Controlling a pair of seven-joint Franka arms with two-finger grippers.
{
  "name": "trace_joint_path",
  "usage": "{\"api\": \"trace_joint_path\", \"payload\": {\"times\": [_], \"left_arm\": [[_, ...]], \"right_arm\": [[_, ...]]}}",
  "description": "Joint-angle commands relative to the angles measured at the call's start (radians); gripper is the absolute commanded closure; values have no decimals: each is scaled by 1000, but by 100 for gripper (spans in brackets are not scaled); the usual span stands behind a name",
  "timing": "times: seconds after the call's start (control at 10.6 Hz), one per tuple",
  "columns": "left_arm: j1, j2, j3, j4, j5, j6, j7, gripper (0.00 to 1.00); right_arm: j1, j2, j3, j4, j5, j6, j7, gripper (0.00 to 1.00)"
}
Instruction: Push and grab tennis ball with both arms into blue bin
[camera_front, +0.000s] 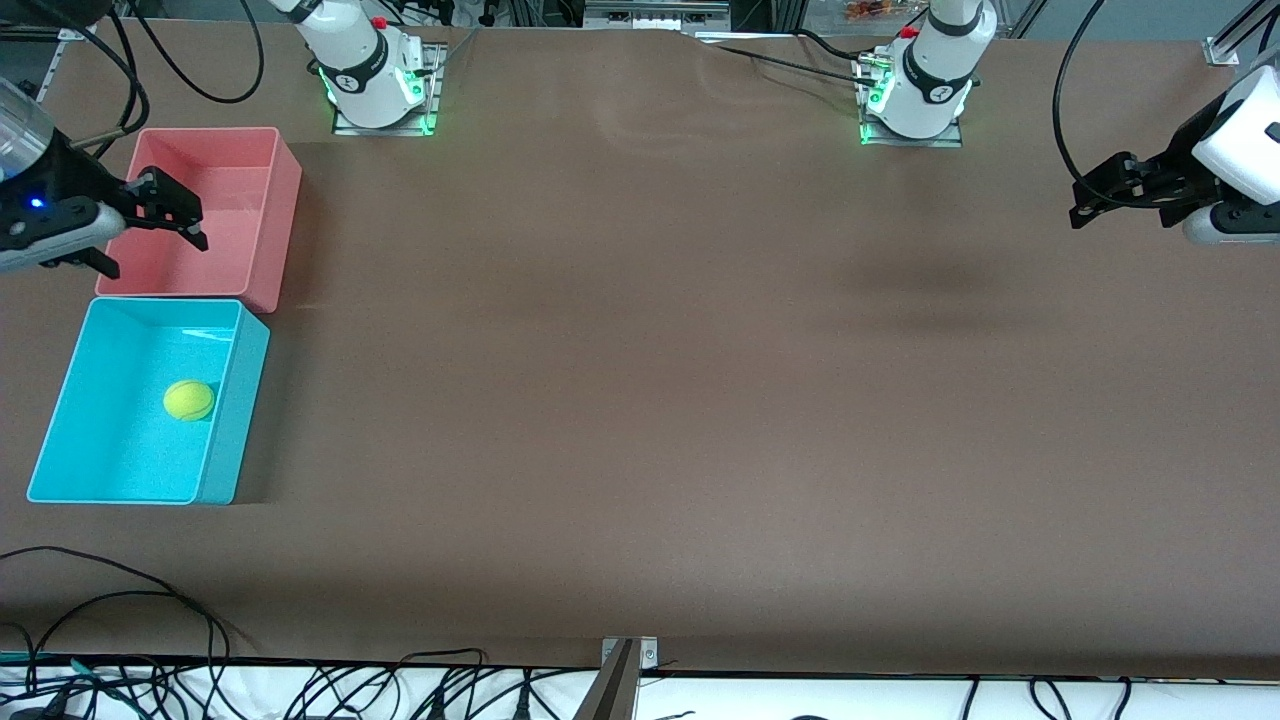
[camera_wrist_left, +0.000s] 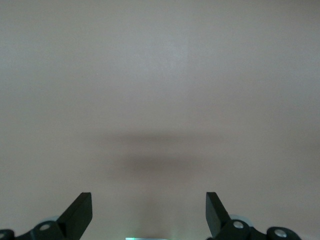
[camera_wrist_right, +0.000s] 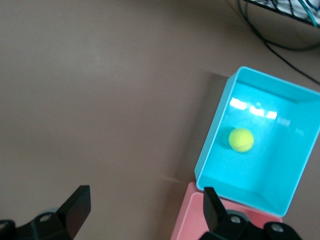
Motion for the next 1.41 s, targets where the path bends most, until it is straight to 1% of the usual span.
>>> {"api": "trace_joint_path", "payload": {"times": [0.0,0.38,0.47,0.57,0.66,1.32], "left_arm": [[5,15,-6,35,1,-25,5,0],[4,15,-6,35,1,-25,5,0],[4,15,-6,36,1,-25,5,0],[4,15,-6,35,1,-25,5,0],[4,15,-9,36,1,-25,5,0],[4,14,-14,36,1,-25,5,0]], "right_arm": [[23,9,-23,79,-17,-85,274,0],[23,9,-24,106,-23,-124,288,0],[23,12,-24,119,-22,-145,344,0],[23,12,-26,119,-23,-150,354,0],[19,12,-38,119,-14,-150,353,0],[14,14,-44,111,-23,-136,346,0]]}}
